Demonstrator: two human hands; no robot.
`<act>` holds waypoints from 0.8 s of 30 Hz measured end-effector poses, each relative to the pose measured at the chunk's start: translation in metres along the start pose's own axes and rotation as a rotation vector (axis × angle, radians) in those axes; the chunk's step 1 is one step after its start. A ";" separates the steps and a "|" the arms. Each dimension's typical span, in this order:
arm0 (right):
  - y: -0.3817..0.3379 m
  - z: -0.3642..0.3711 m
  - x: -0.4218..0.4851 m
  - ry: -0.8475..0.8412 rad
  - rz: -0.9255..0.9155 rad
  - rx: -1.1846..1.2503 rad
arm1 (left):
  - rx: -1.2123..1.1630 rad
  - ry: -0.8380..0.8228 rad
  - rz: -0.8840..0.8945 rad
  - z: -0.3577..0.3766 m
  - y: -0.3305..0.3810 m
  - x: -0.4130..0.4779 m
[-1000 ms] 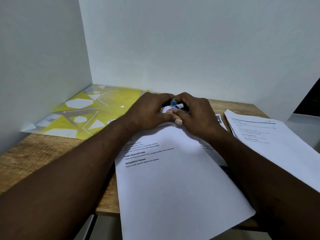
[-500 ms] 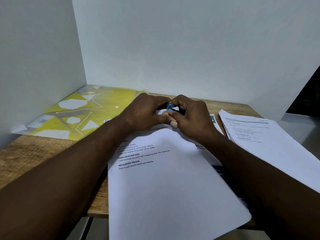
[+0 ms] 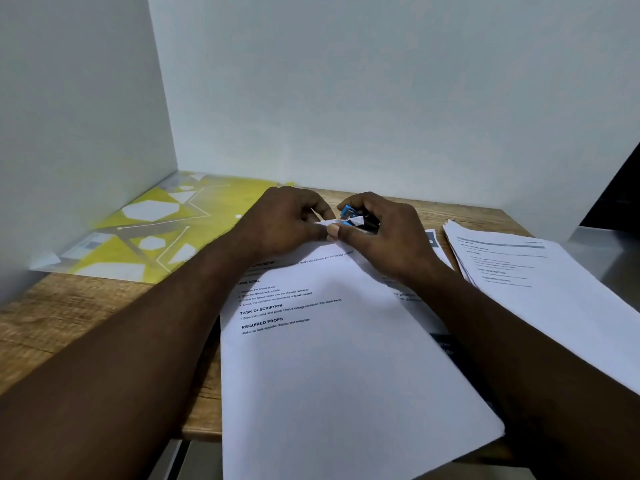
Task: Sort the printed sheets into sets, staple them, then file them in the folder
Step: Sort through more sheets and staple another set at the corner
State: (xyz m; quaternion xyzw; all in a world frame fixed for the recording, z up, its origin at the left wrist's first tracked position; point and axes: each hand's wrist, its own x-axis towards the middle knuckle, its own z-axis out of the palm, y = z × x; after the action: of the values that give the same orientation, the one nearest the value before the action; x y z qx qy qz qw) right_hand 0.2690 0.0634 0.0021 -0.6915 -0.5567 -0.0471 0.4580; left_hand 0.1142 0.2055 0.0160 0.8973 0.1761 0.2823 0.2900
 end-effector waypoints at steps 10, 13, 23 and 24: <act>-0.003 0.003 0.003 0.019 0.017 -0.076 | -0.097 0.009 0.080 0.008 -0.001 -0.001; -0.003 -0.001 0.001 -0.025 -0.014 -0.030 | -0.131 0.031 0.085 0.009 0.000 -0.002; -0.001 -0.001 0.000 -0.050 -0.170 -0.031 | 0.000 0.107 0.127 0.003 0.000 -0.002; 0.001 -0.001 0.000 -0.029 -0.185 -0.036 | 0.009 0.105 0.131 0.003 0.000 -0.002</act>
State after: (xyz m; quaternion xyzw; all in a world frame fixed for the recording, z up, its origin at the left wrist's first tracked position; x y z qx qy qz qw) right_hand 0.2700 0.0627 0.0026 -0.6458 -0.6238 -0.0895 0.4310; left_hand 0.1148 0.2034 0.0132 0.8922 0.1332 0.3465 0.2572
